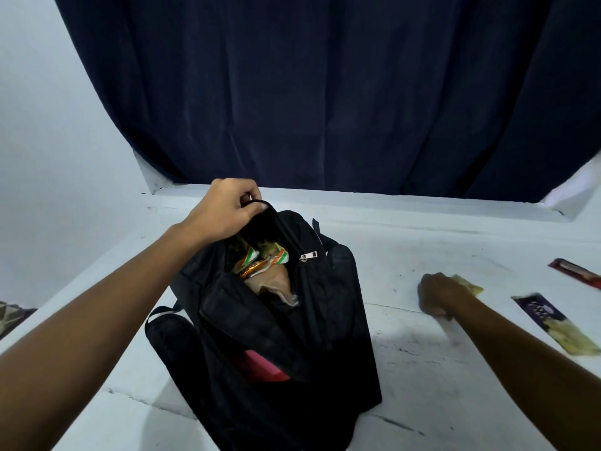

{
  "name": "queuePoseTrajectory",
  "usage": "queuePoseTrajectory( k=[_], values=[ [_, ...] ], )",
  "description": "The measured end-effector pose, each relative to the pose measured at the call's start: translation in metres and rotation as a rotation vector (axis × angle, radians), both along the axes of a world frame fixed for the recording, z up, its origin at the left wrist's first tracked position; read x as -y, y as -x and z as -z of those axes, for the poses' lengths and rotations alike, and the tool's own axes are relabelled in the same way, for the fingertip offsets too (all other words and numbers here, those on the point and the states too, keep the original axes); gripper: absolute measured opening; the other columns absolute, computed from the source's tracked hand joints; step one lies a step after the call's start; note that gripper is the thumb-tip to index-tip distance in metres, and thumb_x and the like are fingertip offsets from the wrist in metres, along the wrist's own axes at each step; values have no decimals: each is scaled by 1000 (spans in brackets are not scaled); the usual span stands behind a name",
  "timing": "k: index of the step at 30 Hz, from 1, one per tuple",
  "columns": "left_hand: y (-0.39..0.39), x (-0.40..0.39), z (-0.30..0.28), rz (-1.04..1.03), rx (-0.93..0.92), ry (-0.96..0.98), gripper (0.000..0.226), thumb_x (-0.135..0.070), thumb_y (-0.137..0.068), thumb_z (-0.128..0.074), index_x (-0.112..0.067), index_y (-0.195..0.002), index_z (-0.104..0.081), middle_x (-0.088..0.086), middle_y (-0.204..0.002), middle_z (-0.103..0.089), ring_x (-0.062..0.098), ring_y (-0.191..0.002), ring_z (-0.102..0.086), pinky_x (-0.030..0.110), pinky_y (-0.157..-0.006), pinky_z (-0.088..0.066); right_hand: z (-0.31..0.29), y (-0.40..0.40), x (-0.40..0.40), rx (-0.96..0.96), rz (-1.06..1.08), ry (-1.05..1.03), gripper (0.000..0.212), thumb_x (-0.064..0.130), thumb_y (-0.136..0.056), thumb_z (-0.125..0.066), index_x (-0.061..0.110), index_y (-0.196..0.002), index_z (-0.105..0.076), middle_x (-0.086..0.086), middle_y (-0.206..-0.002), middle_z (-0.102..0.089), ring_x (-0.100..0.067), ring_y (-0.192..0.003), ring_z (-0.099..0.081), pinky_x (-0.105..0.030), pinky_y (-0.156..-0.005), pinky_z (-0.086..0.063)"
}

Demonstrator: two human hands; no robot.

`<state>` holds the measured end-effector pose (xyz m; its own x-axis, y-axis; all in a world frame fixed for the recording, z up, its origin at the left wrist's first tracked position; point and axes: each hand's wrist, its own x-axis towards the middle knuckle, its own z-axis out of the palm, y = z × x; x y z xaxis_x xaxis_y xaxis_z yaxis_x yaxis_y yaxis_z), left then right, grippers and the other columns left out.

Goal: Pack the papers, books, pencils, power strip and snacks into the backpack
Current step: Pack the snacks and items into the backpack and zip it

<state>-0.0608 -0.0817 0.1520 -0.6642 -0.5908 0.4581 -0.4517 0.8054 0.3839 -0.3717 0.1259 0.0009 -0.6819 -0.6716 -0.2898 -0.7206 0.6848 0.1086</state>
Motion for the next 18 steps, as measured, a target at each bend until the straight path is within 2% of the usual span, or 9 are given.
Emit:
queuePoseTrajectory(
  k=[2,5,7,10,11,13,15,17,18],
  values=[
    [-1,-1,0,0,-3,0,13,-20,-85,-70,-14,-76,-63,1,-67,-60,11,-63,-52,20,-56,-38,5,1,4,-59,-37,66,28,4,-84,-55,2,-112,-60,-13,-109,-65,-26,-98,-66,-30,-79,-53],
    [-1,-2,1,0,6,2,14,-21,-85,-70,-16,-75,-62,0,-66,-59,13,-62,-52,22,-57,-38,5,1,15,-75,-69,239,23,6,-87,-53,1,-109,-56,-17,-112,-61,-32,-101,-63,-35,-82,-52],
    [-1,-3,1,-2,9,-7,14,-21,-85,-70,-17,-75,-61,-3,-65,-58,10,-62,-52,23,-57,-39,-10,-8,29,5,-58,367,14,11,-90,-58,0,-98,-57,-21,-105,-62,-36,-93,-63,-33,-73,-49],
    [-1,-2,1,-1,19,-17,15,-21,-86,-70,-19,-74,-60,-5,-66,-58,11,-63,-52,24,-58,-40,-51,-37,49,143,-98,697,18,16,-89,-63,4,-76,-60,-19,-86,-65,-34,-77,-65,-30,-64,-49],
    [-1,-2,0,2,21,-20,15,-21,-86,-70,-20,-74,-60,-4,-66,-58,12,-64,-52,25,-59,-40,-67,-50,53,208,-149,834,19,13,-88,-63,4,-72,-62,-17,-81,-67,-32,-73,-66,-30,-64,-51],
    [0,-2,0,12,24,-26,16,-21,-86,-70,-21,-73,-60,-3,-66,-59,13,-64,-53,26,-59,-41,-103,-83,51,325,-294,1074,12,10,-86,-62,6,-78,-69,-9,-78,-70,-20,-67,-66,-28,-69,-53],
    [-1,-1,-2,9,36,-23,15,-21,-86,-69,-19,-74,-60,-2,-67,-59,12,-64,-53,24,-58,-41,-135,-124,44,423,-462,1255,10,7,-84,-64,10,-86,-73,3,-85,-71,-7,-65,-65,-19,-67,-53],
    [-2,0,-4,9,49,-25,14,-20,-86,-70,-18,-75,-61,-3,-67,-59,8,-62,-51,22,-57,-38,-152,-160,34,513,-584,1365,17,0,-79,-64,10,-88,-74,9,-95,-70,-3,-71,-66,-13,-61,-50],
    [-3,1,-6,12,56,-23,14,-19,-85,-70,-17,-75,-61,-3,-66,-59,7,-60,-50,22,-57,-37,-153,-174,31,529,-641,1366,19,-2,-78,-63,10,-88,-74,8,-98,-71,-1,-69,-65,-11,-59,-48]
  ],
)
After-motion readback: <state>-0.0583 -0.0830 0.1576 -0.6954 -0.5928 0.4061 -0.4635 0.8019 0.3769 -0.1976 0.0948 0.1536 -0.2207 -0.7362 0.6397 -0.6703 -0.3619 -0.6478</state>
